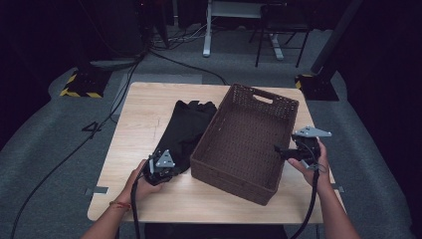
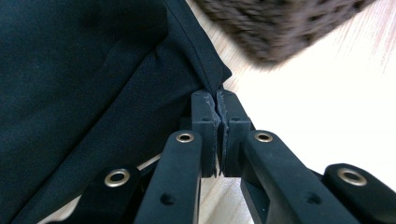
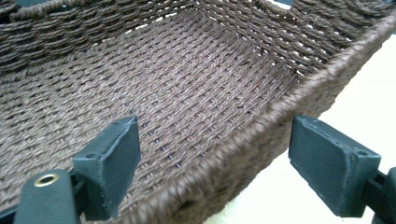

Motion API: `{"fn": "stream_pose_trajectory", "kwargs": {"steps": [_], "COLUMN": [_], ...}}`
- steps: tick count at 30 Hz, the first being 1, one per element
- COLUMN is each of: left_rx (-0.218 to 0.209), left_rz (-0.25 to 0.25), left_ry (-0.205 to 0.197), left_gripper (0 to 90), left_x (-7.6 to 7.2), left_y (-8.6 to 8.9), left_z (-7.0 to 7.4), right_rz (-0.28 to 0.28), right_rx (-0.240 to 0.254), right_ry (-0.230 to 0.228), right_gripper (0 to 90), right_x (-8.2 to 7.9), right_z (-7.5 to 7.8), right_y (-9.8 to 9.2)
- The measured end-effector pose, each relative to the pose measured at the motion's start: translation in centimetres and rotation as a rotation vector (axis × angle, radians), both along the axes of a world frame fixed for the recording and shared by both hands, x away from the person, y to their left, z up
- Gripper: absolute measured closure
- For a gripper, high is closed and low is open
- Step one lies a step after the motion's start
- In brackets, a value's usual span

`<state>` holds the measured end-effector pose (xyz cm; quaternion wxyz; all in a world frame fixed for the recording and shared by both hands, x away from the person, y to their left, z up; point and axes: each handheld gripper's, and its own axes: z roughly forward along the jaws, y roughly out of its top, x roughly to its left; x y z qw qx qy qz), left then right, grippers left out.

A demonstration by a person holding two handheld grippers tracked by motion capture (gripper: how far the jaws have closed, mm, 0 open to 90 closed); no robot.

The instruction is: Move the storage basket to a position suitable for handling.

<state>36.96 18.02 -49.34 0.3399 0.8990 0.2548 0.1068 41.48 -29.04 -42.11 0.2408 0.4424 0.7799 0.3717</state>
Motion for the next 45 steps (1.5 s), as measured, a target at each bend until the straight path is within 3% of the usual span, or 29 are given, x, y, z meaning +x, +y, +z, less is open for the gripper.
{"fn": "stream_pose_trajectory", "kwargs": {"steps": [3,9,13,17,19,21,24,26,27,28,29,31,32,34,36,37,38,39,41,43,45], "left_rx": [-0.001,-0.003,0.009,0.012,-0.002,-0.050,-0.077,-0.117,-0.117,-0.144,-0.144,-0.170,-0.143,-0.117,-0.126,-0.126,-0.092,-0.092,-0.067,-0.055,-0.070], "left_rz": [-0.003,-0.008,-0.041,-0.067,-0.065,0.007,0.080,0.131,0.131,0.174,0.174,0.225,0.233,0.225,0.219,0.219,0.195,0.195,0.131,0.111,0.081], "left_ry": [-0.010,-0.006,-0.006,-0.027,-0.037,-0.065,-0.109,-0.139,-0.139,-0.170,-0.170,-0.156,-0.149,-0.119,-0.065,-0.065,-0.045,-0.045,-0.004,-0.002,0.008], "left_gripper": [85.6,85.7,86.4,80.1,68.8,54.3,30.7,26.5,25.4,25.3,25.3,25.9,29.1,37.6,47.5,51.7,54.5,57.7,64.5,70.5,74.9], "left_x": [-0.3,-0.8,-1.5,-2.4,-2.5,-2.6,-2.4,-1.8,-1.8,-0.8,-0.8,0.9,2.3,3.9,5.3,5.3,6.3,6.3,6.6,6.3,5.9], "left_y": [0.1,-0.2,-1.2,-2.0,-1.9,-1.4,-0.3,0.9,0.9,2.0,2.0,2.7,2.9,2.7,2.5,2.5,1.9,1.9,0.8,0.1,-0.4], "left_z": [-0.1,-0.1,0.0,0.4,0.7,2.0,3.3,4.4,4.4,5.2,5.2,5.6,5.6,5.0,4.2,4.2,3.1,3.1,2.1,1.6,1.4], "right_rz": [0.008,0.014,-0.023,-0.041,-0.037,-0.018,-0.002,0.004,0.004,0.010,0.010,0.018,0.018,0.030,0.045,0.048,0.054,0.054,0.062,0.053,0.069], "right_rx": [-0.025,0.017,-0.015,-0.034,-0.032,-0.014,0.017,0.046,0.046,0.042,0.035,0.033,0.023,0.026,0.028,0.026,0.017,0.017,0.031,0.062,0.054], "right_ry": [0.006,0.041,0.022,0.016,0.000,-0.006,-0.038,-0.057,-0.057,-0.073,-0.076,-0.081,-0.080,-0.077,-0.067,-0.065,-0.057,-0.057,-0.047,-0.038,-0.019], "right_gripper": [20.4,18.4,18.5,22.1,26.1,25.9,26.0,26.1,26.1,26.4,26.4,26.8,27.3,27.5,27.8,28.1,28.3,28.3,30.2,30.5,28.7], "right_x": [1.5,3.9,5.3,5.7,5.2,4.7,3.2,2.2,2.2,1.2,0.8,0.4,-0.4,-1.0,-1.7,-1.9,-2.3,-2.3,-2.8,-2.9,-2.9], "right_z": [-0.1,-0.2,0.0,0.2,0.3,0.6,1.4,1.9,1.9,2.3,2.4,2.4,2.2,2.1,1.8,1.6,1.4,1.4,1.0,0.8,0.5], "right_y": [-0.3,-1.5,-2.0,-2.3,-2.2,-2.2,-2.6,-3.0,-3.0,-3.2,-3.3,-3.3,-3.3,-3.2,-3.0,-3.0,-2.8,-2.8,-2.9,-2.9,-2.7]}}
